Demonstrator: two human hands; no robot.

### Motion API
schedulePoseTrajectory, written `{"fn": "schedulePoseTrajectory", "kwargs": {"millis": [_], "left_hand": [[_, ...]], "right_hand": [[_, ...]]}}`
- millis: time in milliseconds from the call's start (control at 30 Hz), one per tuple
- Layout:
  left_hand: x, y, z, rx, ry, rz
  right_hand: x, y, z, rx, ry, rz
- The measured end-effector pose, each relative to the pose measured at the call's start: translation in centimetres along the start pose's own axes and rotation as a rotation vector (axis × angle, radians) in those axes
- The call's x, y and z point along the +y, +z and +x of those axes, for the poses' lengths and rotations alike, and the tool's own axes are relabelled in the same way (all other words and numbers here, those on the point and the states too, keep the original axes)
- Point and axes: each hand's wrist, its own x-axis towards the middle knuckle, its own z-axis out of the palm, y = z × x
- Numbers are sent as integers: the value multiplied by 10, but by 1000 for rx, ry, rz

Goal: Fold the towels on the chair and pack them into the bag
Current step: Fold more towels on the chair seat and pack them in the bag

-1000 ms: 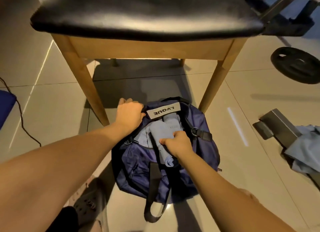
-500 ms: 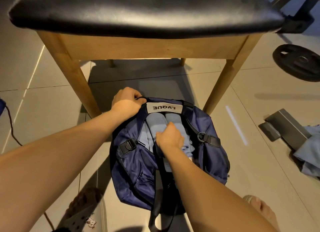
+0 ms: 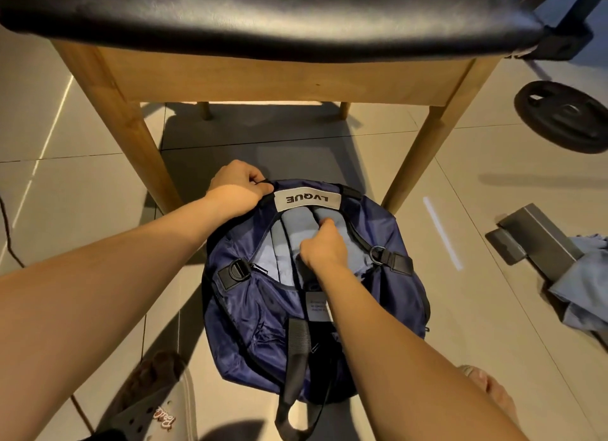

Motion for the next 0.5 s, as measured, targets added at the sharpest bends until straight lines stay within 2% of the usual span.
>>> {"fn": "schedulePoseTrajectory", "kwargs": {"millis": [133,233,300,400,500], "left_hand": [[2,2,-2,-16,6,14],[0,2,-5,-6,19,-3],[-1,3,-6,-4,35,-16],[-2,6,-9,5,53,51],[-1,11,-14,33,98,197]], "right_hand": [[7,4,-1,13,-54,3],[9,8,5,-21,-27,177],[11,11,6,-2,-13,211],[8,12,2,87,-46,48],[2,7,-9,160,-162,-168]]}}
